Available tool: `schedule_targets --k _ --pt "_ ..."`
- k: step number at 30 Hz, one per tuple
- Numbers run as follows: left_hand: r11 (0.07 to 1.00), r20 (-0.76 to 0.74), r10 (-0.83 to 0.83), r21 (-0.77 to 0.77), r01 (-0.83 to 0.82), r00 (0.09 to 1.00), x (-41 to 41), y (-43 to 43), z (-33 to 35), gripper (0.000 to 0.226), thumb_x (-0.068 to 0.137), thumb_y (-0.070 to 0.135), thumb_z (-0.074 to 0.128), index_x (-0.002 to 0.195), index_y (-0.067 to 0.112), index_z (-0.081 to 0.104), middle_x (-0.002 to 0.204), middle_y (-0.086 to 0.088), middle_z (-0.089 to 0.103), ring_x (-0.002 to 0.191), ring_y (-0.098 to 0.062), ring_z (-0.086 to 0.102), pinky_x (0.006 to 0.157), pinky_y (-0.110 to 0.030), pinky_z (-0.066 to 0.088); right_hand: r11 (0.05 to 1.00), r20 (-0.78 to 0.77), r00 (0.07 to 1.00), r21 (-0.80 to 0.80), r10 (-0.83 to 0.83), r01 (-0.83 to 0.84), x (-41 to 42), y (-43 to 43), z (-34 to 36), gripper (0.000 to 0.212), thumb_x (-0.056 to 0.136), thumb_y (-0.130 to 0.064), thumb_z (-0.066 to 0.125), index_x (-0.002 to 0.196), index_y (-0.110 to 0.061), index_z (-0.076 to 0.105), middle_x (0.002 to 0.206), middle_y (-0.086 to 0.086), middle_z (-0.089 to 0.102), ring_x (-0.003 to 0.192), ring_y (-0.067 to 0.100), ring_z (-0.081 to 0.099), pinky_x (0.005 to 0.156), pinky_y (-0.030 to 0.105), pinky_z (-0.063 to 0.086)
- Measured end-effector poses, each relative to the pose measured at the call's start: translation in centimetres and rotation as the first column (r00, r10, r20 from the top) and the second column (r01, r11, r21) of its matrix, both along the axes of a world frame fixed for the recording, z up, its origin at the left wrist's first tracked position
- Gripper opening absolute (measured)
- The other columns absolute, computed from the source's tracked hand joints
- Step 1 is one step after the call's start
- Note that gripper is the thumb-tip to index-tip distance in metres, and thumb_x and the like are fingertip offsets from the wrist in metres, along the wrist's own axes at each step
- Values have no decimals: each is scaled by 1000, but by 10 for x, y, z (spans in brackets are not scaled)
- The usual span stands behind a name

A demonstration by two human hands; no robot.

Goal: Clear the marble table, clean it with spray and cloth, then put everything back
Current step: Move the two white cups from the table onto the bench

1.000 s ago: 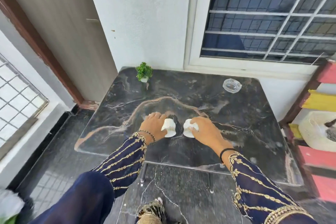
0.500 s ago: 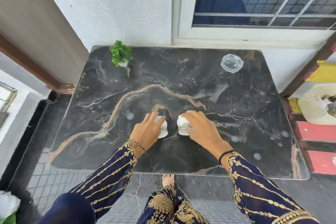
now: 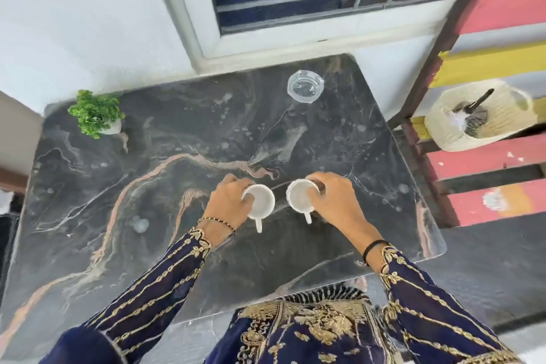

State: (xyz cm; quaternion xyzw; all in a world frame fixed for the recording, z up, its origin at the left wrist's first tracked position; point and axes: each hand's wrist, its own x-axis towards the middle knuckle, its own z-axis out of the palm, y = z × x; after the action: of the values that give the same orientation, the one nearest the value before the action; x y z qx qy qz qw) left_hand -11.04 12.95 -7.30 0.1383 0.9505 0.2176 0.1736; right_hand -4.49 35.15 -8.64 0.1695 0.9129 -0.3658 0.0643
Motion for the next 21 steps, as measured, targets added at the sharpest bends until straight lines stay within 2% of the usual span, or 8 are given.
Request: schedule_targets --k 3,5,6,8,9,12,15,21 --pt "999 -3 -43 -8 43 999 -6 60 6 37 83 18 53 118 20 66 107 -15 64 101 -34 59 86 -38 47 994 -8 995 -58 -96 96 8 51 3 23 90 -15 64 109 -12 76 98 5 74 88 24 67 84 38 55" --pt "998 1 -64 -6 64 998 -6 109 8 38 79 26 48 109 16 69 101 -16 66 97 -35 60 82 -37 47 985 -6 990 -104 -141 140 14 93 2 16 87 -18 62 95 -12 75 85 4 73 77 27 70 74 40 58" --pt "998 8 -65 -8 65 998 -4 132 9 38 78 28 48 107 15 69 98 -16 67 95 -35 61 82 -37 47 981 0 988 -117 -154 153 18 114 1 11 88 -16 62 87 -13 72 80 5 72 73 28 72 67 36 58" --pt "998 16 -67 -16 67 998 1 184 9 37 79 30 49 105 15 69 97 -15 66 94 -34 61 82 -38 49 982 6 989 -119 -149 148 25 160 0 16 89 -13 62 75 -20 64 72 3 67 69 28 73 56 24 52" --pt "998 22 -64 -12 64 998 4 207 9 40 77 31 47 105 15 70 97 -15 66 93 -34 61 82 -39 51 982 10 990 -119 -144 144 28 181 -1 16 89 -14 63 74 -20 64 71 2 67 68 27 73 56 25 52" --pt "997 67 -76 -18 78 995 16 284 6 36 78 30 48 105 19 70 95 -12 66 91 -33 62 83 -41 53 978 -8 988 -143 -154 152 46 254 -6 14 85 -22 62 83 -12 72 74 3 71 70 26 71 62 41 58" --pt "994 92 -103 -23 105 990 28 362 -7 41 77 35 45 107 21 69 96 -9 64 91 -32 61 82 -41 52 973 22 983 -138 -183 184 65 334 -17 19 87 -23 66 93 -8 75 80 7 75 70 26 72 65 45 58" --pt "977 161 -204 -33 212 966 51 477 -41 27 86 24 53 108 22 68 99 -8 64 94 -31 61 80 -40 53 956 110 956 -80 -273 282 106 445 -57 20 93 -17 68 102 1 73 84 16 76 69 33 73 68 50 58"
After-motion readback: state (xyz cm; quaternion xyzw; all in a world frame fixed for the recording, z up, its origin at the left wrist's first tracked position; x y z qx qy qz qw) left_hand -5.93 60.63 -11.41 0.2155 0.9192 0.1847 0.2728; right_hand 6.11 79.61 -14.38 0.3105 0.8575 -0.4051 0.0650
